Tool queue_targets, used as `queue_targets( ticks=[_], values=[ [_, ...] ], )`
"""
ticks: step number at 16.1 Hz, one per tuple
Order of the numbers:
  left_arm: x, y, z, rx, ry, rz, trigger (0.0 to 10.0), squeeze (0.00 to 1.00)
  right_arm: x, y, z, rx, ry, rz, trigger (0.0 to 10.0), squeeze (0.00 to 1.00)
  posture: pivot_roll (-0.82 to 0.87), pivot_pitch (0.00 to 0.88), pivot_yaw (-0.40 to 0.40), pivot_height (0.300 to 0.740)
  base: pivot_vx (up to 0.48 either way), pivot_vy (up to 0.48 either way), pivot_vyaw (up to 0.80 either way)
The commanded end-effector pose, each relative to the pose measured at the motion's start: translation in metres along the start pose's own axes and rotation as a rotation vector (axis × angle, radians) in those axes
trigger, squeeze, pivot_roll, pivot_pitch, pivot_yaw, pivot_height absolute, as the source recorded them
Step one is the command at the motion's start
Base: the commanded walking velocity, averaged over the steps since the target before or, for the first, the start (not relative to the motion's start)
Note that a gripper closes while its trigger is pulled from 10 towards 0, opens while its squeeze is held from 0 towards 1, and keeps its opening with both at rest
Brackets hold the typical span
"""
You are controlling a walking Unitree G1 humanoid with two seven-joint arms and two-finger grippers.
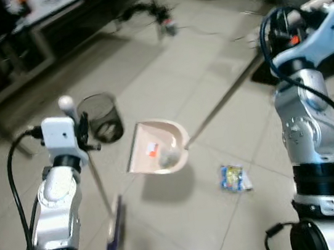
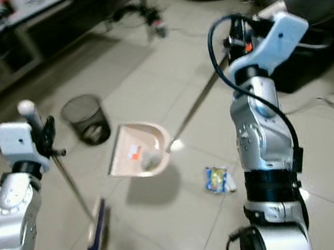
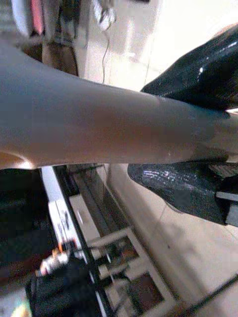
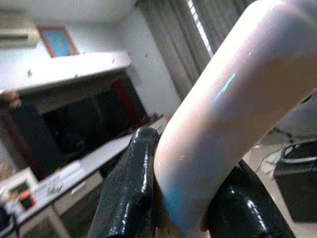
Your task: Sweep floor
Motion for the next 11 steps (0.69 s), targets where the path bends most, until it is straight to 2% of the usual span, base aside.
queue_targets(
  ticks=[1, 6, 10, 11],
  values=[
    [-0.0033, -0.0004, 0.0126, -0.039, -0.013, -0.005, 10.0, 0.00, 0.0056, -0.0031, 0.0187, -0.062, -0.009, 0.014, 10.0, 0.00, -0.01, 0.060, 0.082, 0.740, 0.458, 0.000, 0.00],
    [-0.0105, 0.0042, 0.0084, -0.022, -0.011, -0.017, 10.0, 0.00, 0.0116, -0.0047, 0.0176, -0.043, 0.017, 0.044, 10.0, 0.00, -0.01, 0.055, 0.080, 0.740, 0.455, 0.000, 0.00],
    [-0.0123, 0.0060, 0.0072, -0.016, -0.005, -0.016, 10.0, 0.00, 0.0132, -0.0082, 0.0218, -0.057, 0.009, 0.048, 10.0, 0.00, -0.01, 0.052, 0.077, 0.740, 0.459, 0.000, 0.80],
    [-0.0127, 0.0059, 0.0067, -0.014, -0.004, -0.014, 10.0, 0.00, 0.0115, -0.0086, 0.0231, -0.065, 0.000, 0.041, 10.0, 0.00, -0.01, 0.049, 0.075, 0.740, 0.461, 0.000, -0.45]
  ],
)
Point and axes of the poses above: a point about 5 cm out from each wrist's last joint towards the gripper, its own y axis pointing back from the gripper into the wrist, its own z axis along the axis of the wrist's last joint, x = y × z, the point moved 6 cm from there along -y, pointing out of the wrist towards the gripper, and after that the axes turned 5 degrees about -y, right-handed, at the moved point
